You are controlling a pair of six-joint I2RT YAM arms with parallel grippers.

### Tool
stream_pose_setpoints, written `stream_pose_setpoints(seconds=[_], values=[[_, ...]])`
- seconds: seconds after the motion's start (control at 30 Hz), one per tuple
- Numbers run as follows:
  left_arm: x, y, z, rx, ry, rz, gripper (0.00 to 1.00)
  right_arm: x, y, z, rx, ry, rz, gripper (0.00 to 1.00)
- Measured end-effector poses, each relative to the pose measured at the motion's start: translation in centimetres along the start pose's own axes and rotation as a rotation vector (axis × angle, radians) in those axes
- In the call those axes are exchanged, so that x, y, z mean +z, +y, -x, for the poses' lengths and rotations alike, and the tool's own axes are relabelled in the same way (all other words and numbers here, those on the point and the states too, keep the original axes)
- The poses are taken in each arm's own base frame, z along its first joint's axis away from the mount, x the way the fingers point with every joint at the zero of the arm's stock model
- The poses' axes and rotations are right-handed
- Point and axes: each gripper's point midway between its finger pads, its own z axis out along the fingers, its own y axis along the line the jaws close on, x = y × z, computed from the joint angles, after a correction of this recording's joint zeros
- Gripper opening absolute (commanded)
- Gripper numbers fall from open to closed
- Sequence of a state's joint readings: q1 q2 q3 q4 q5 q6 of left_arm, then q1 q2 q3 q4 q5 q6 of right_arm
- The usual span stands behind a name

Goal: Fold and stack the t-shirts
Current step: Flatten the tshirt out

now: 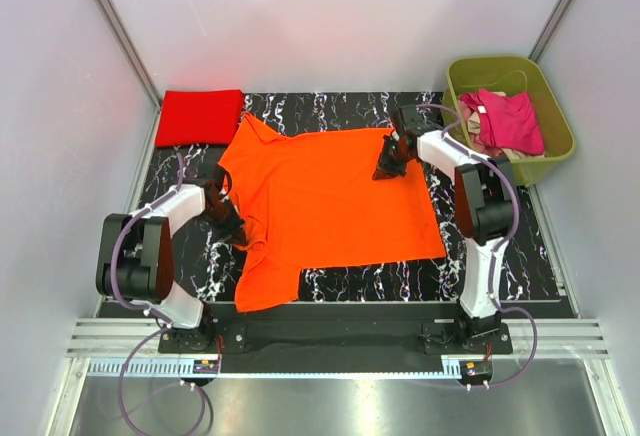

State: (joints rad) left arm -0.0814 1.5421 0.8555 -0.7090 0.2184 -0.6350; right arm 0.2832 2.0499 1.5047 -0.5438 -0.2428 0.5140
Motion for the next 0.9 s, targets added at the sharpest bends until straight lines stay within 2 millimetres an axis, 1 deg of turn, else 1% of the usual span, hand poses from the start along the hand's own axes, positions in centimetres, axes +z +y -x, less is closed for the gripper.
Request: stream_pose_setpoints(seconds=[0.13, 0.33, 0.4, 0.5, 0.63, 0.67, 0.8, 0.9], values=[[0.7, 2.1, 0.3, -0.054, 0.03, 0.083, 0.12, 1.5, 0.0, 4.4, 0.0, -0.093, -0.042, 0.04], [0.2, 3.9, 2.3, -0.117, 0.041, 0.149, 0.1, 2.6, 0.3, 9.9, -0.004, -0.234, -0.099, 0.04], [0.0, 4.6, 2.7, -0.122, 0.029, 0.178, 0.11, 3.1, 0.0, 11.2, -0.002, -0.268, -0.119, 0.04], [-0.2, 5.5, 3.1, -0.13, 0.017, 0.217, 0.1, 4.0, -1.3, 12.6, 0.005, -0.304, -0.169, 0.03], [-0.4, 6.3, 3.2, -0.139, 0.015, 0.242, 0.09, 5.3, -3.5, 13.6, -0.002, -0.326, -0.242, 0.03], [-0.5, 6.6, 3.2, -0.144, 0.016, 0.25, 0.09, 5.2, -3.5, 14.0, -0.008, -0.338, -0.246, 0.03], [-0.9, 8.2, 3.6, -0.186, 0.03, 0.286, 0.09, 4.8, -5.3, 15.1, -0.015, -0.363, -0.296, 0.04], [-1.1, 9.0, 4.1, -0.21, 0.051, 0.314, 0.08, 4.7, -6.3, 16.4, -0.028, -0.38, -0.312, 0.05]])
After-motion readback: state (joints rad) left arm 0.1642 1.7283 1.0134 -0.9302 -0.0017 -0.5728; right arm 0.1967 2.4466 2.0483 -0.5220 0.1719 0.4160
